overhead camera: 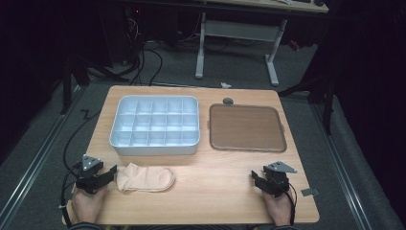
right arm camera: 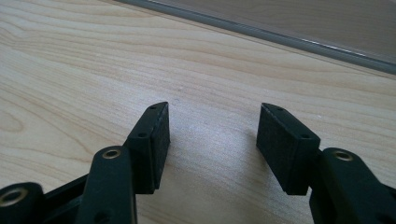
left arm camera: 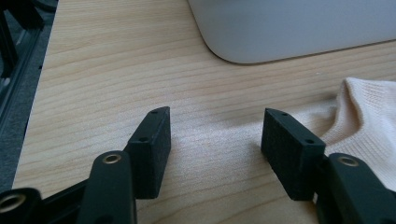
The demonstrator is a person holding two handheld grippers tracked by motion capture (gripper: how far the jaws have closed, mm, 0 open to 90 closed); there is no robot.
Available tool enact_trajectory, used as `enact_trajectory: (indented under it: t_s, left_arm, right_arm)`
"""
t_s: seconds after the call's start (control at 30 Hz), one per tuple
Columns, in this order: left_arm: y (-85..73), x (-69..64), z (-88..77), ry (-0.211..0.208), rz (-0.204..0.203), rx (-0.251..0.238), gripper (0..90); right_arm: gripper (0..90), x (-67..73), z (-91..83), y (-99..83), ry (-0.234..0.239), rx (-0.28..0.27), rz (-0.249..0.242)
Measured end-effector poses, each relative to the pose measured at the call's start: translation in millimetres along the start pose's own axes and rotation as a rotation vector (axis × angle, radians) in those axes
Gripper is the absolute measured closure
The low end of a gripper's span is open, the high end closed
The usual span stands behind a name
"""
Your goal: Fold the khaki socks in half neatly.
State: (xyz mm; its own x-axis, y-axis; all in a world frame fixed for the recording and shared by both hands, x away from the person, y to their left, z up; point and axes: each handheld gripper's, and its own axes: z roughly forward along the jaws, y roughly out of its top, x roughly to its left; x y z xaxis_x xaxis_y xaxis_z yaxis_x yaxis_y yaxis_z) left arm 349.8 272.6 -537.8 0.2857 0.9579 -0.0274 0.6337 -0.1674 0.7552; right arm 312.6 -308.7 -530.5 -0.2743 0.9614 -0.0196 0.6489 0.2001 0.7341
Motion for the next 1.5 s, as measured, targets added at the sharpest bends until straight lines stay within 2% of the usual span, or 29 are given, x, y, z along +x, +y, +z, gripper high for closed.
enact_trajectory:
  t_s: [0.3, 0.53, 0.6, 0.7, 0.73, 1.03, 1.17, 1.2, 1.27, 1.37, 1.5]
  left_arm:
    - [0.0, -1.1, -0.2, 0.009, 0.004, 0.001, 44.5]
    - [-0.2, -1.9, -0.6, -0.008, 0.018, 0.001, 46.0]
    - [-0.8, -0.3, -1.7, -0.033, -0.007, -0.005, 46.4]
    - [-1.0, 1.1, -3.0, -0.048, -0.019, -0.002, 47.5]
    - [-1.6, 2.9, -4.1, -0.079, -0.036, -0.005, 47.0]
    - [-2.2, 7.0, -17.4, -0.124, -0.078, -0.038, 46.5]
    - [-1.4, 2.5, -23.1, -0.139, -0.057, -0.035, 45.5]
    - [-0.7, -1.3, -25.7, -0.159, -0.047, -0.032, 44.7]
    - [-0.5, -6.2, -27.2, -0.172, -0.033, -0.027, 42.7]
    - [-0.5, -13.9, -27.4, -0.182, -0.008, -0.004, 41.1]
    - [1.8, -20.7, -27.1, -0.190, 0.011, 0.003, 39.1]
  right_arm:
    - [44.3, -0.3, 0.2, 0.2, 0.004, 0.000, -0.004]
    - [43.9, -0.3, 0.3, 0.2, 0.005, 0.000, -0.006]
    - [43.8, -0.1, 0.2, 0.2, 0.005, 0.001, -0.003]
    - [43.8, -0.1, 0.2, 0.2, 0.004, 0.001, -0.004]
    - [43.8, -0.1, 0.2, 0.3, 0.005, 0.001, -0.003]
    - [43.6, -0.1, 0.3, 0.3, 0.005, 0.001, -0.003]
    - [43.5, 0.0, 0.3, 0.3, 0.005, 0.001, -0.004]
    - [43.4, 0.0, 0.3, 0.3, 0.005, 0.001, -0.004]
    - [43.3, 0.1, 0.3, 0.3, 0.006, 0.001, -0.005]
    - [43.0, 0.2, 0.3, 0.3, 0.007, 0.002, -0.004]
    - [42.2, 0.6, 0.2, 0.3, 0.007, 0.003, -0.003]
